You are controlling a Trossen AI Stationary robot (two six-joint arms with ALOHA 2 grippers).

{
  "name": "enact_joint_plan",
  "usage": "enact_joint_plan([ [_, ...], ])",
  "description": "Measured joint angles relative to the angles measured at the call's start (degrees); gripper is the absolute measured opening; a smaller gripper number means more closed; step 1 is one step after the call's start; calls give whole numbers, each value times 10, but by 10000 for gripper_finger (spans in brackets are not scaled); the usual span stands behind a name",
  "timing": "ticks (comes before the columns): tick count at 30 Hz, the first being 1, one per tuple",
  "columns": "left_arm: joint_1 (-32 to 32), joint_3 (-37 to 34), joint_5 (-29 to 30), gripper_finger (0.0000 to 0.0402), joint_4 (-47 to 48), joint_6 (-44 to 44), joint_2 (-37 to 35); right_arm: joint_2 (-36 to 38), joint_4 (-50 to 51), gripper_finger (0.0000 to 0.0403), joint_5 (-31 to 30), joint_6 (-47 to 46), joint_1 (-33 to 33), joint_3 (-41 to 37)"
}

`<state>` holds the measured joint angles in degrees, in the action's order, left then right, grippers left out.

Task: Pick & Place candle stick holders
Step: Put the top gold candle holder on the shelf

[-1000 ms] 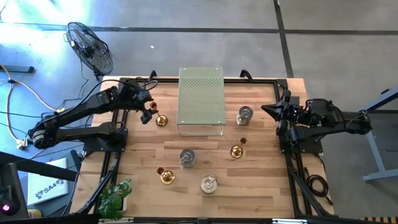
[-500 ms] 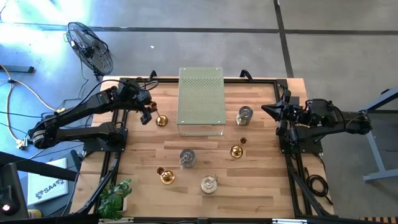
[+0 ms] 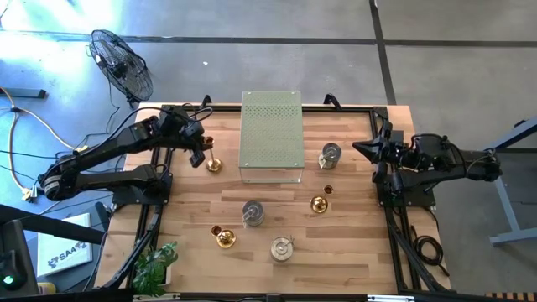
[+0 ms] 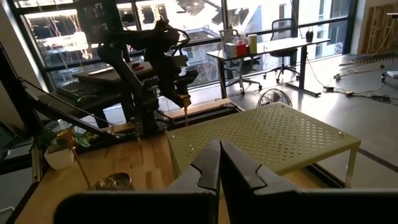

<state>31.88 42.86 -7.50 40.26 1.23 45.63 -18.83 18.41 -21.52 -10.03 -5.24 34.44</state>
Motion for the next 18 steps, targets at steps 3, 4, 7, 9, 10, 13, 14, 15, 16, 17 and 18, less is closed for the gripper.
enact_joint_plan([
  [3, 0, 16, -35, 87, 19, 2, 0, 0, 3, 5, 0, -1, 0, 0],
  [4, 0, 22, -38, 87, 25, 2, 0, 0, 4, 5, 0, -3, 0, 0],
  [7, 0, 40, -36, 87, 39, 4, 0, 0, 8, 5, 0, -3, 0, 0],
  [9, 0, 56, -37, 87, 39, 4, 0, 0, 8, 5, 0, -3, 0, 0],
  [10, 0, 67, -39, 88, 38, 6, 0, 0, 8, 5, 0, -3, 0, 0],
  [13, 0, 107, -48, 95, 43, 22, 0, 0, 8, 5, 0, -6, 0, 0],
  [14, 0, 123, -51, 96, 47, 28, 0, 0, 8, 5, 0, -12, 0, 0],
  [15, 0, 139, -52, 96, 51, 33, 0, 0, 8, 5, 0, -17, 0, 0],
  [16, 0, 155, -50, 96, 54, 36, 1, 0, 8, 5, 0, -18, 0, 0],
  [17, 0, 172, -46, 96, 61, 41, 1, 0, 8, 5, 0, -19, 0, 0],
  [18, 0, 190, -37, 96, 70, 48, 1, 0, 8, 5, 2, -19, 0, 0],
])
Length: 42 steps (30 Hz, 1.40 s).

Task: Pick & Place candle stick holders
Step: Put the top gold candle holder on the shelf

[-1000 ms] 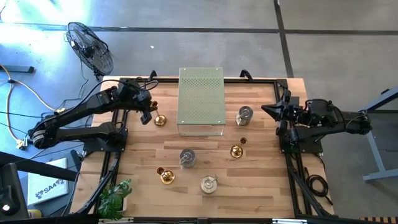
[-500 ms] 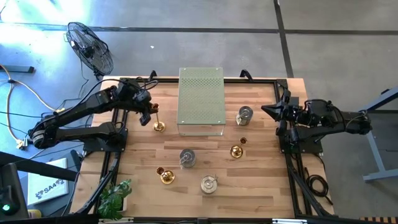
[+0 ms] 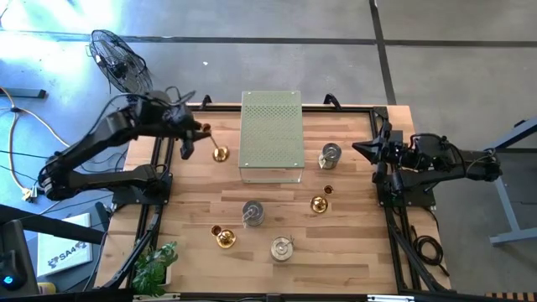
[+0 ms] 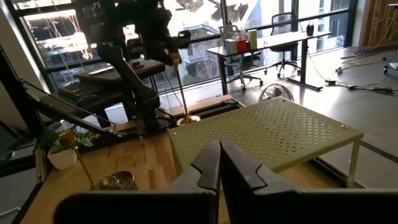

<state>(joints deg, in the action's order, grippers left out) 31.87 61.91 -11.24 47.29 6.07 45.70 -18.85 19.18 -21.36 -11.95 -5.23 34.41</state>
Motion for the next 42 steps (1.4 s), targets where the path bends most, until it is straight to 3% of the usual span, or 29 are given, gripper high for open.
enact_joint_plan([
  [7, 0, 149, 90, 96, 120, 49, 41, 0, 7, 5, 6, -16, 0, 0],
  [19, 11, 420, 120, 96, 190, 120, 240, 0, 12, 5, -3, -9, 0, 0],
  [28, 132, 564, -26, 96, 210, 131, 398, 0, 17, 5, 9, -39, 0, 0],
  [33, 162, 579, -127, 96, 147, 132, 451, -1, 20, 5, 40, -60, 0, 0],
  [42, 165, 579, -181, 96, 95, 132, 508, -17, 20, 5, 71, -76, 0, 0],
])
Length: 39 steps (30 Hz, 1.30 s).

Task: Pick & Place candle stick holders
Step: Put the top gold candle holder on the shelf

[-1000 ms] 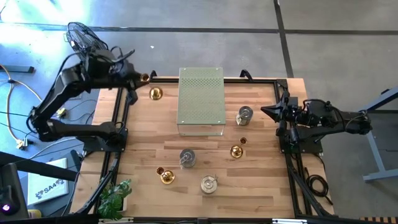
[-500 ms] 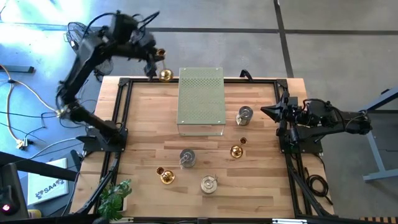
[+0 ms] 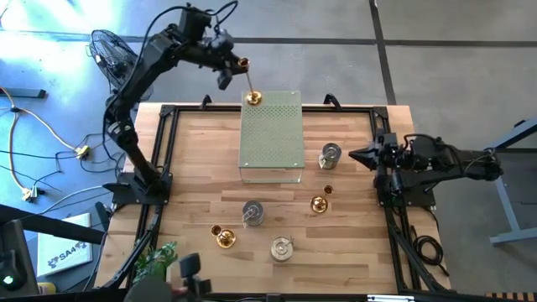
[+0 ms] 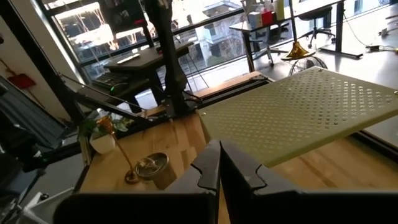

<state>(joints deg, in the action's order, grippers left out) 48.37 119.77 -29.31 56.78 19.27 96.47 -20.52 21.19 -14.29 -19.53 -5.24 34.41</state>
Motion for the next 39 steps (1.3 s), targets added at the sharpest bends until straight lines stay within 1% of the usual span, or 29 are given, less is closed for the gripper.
enact_joint_plan([
  [6, 0, 0, 5, 96, 0, 0, 30, -18, 0, 5, -1, 0, 0, 0],
  [14, 1, 0, 16, 96, -1, 15, 36, -36, 0, 5, -1, 0, 0, 0],
  [25, 0, 0, 18, 96, 3, 25, 39, -39, 0, 5, -1, 2, 0, 0],
  [39, 0, -1, 18, 96, 4, 30, 72, -39, 0, 5, -1, 1, 0, 0],
])
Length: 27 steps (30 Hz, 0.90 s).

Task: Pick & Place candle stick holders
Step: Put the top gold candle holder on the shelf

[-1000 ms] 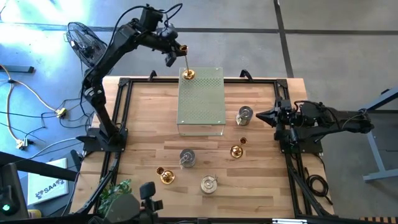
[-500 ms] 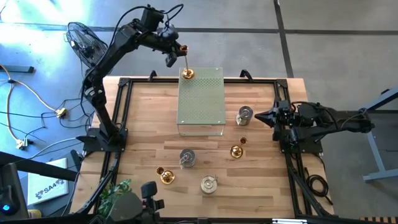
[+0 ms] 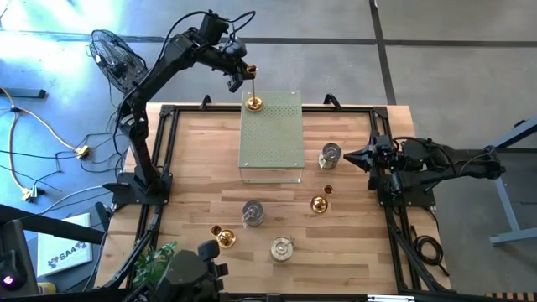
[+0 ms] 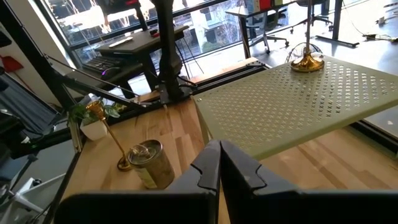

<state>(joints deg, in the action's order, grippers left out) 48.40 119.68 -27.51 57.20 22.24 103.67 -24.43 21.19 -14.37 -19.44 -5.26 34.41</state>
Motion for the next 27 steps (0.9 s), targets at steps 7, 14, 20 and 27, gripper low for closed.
enact_joint_plan([
  [7, 0, 0, 2, 112, -1, 0, 2, 0, 1, 5, 0, 1, 0, 0],
  [14, 0, 0, 13, 128, -1, -15, 2, 0, 5, 5, 0, 3, 0, 0],
  [20, 0, 0, 14, 130, -2, -14, 2, 0, 5, 5, 0, 4, 0, 0],
  [27, 0, 0, 15, 131, -1, -15, 2, 0, 5, 5, 0, 4, 0, 0],
])
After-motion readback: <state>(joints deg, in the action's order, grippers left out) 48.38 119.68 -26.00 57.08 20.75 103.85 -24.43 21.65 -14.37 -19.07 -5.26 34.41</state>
